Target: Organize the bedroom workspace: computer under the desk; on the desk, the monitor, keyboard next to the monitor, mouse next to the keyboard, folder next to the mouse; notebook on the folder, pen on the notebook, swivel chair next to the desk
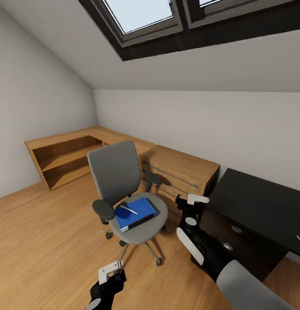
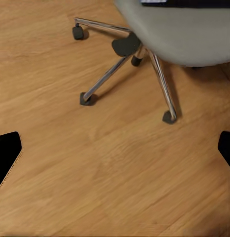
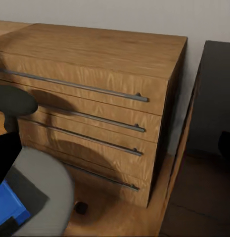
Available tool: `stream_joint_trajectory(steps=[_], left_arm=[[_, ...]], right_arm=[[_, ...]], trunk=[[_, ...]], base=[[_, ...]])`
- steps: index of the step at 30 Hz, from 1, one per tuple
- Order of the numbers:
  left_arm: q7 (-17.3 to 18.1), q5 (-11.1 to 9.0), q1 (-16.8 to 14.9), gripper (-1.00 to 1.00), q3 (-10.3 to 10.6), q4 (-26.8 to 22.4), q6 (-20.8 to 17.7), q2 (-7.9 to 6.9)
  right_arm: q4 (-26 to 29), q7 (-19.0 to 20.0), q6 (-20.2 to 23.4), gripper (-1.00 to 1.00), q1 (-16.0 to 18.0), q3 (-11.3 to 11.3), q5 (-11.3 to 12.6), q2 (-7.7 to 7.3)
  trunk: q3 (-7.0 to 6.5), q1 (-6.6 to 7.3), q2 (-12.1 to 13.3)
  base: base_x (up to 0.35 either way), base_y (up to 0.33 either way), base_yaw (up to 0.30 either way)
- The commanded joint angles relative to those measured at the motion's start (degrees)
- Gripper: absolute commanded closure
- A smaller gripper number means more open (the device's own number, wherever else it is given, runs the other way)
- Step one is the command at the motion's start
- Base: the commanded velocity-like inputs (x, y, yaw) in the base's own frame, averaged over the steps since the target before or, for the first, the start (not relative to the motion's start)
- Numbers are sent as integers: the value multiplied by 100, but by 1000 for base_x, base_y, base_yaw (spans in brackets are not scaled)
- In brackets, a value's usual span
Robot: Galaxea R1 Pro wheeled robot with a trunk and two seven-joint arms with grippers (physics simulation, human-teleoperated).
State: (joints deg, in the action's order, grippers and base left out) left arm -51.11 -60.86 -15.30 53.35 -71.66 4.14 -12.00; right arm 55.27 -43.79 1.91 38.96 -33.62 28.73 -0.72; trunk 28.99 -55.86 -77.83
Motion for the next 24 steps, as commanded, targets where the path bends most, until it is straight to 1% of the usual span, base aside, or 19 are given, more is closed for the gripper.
stream_joint_trajectory(steps=[1, 7, 11, 24], left_arm=[[-22, -46, -12, -100, 21, -5, 43, -4], [-22, -42, -12, -100, 16, -6, 43, -11], [-29, -48, -13, -100, 3, -3, 43, -13], [-31, -57, -10, -100, 0, 2, 43, -13]], right_arm=[[11, -42, 20, -100, 6, -26, 27, -7], [11, -42, 24, -100, 6, -38, 29, -9], [11, -35, 28, -100, 6, -42, 35, -15], [38, -37, 20, -100, 6, -87, 36, -6]], trunk=[[9, -2, -4], [26, -2, -4], [28, -2, -4], [28, -2, -4]], base=[[175, 47, 275], [273, 36, 253], [88, 3, 43], [6, 0, 3]])
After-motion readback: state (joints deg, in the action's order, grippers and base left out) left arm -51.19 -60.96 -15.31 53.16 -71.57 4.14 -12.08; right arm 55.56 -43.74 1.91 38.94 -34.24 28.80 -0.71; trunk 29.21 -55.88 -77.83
